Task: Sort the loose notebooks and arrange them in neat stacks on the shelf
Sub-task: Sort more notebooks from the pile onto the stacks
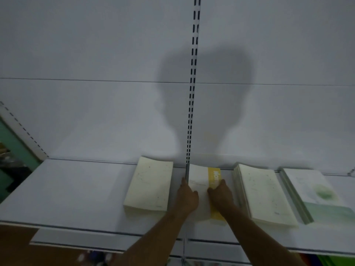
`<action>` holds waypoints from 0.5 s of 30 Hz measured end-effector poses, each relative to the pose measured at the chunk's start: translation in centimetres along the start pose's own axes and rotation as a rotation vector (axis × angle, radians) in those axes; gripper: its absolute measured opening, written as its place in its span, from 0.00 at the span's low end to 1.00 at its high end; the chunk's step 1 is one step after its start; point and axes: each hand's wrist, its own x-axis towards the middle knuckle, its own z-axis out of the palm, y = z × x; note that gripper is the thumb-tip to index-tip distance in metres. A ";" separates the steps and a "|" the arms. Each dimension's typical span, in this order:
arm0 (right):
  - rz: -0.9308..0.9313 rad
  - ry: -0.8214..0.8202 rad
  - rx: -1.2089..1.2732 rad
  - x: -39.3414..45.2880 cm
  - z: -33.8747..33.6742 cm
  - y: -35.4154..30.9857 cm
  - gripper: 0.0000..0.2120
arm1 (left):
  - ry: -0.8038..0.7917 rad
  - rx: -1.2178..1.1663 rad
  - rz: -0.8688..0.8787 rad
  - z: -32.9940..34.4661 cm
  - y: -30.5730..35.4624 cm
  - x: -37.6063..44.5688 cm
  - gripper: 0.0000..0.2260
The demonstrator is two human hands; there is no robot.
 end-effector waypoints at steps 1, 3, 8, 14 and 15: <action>-0.003 -0.004 0.000 0.0 0.0 0.0 0.23 | -0.006 -0.011 -0.005 0.0 -0.1 0.1 0.32; -0.019 -0.011 -0.012 -0.1 -0.2 0.2 0.21 | -0.015 -0.030 -0.002 -0.2 -0.4 0.2 0.30; -0.019 -0.026 0.011 0.1 -0.6 0.0 0.17 | -0.029 -0.098 0.024 -0.4 -1.0 0.2 0.28; 0.020 -0.044 0.080 0.0 -0.7 0.2 0.15 | -0.067 -0.139 0.044 -0.8 -1.2 0.1 0.23; 0.016 -0.049 0.076 0.0 -0.7 0.3 0.15 | -0.076 -0.144 0.048 -0.9 -1.2 0.2 0.22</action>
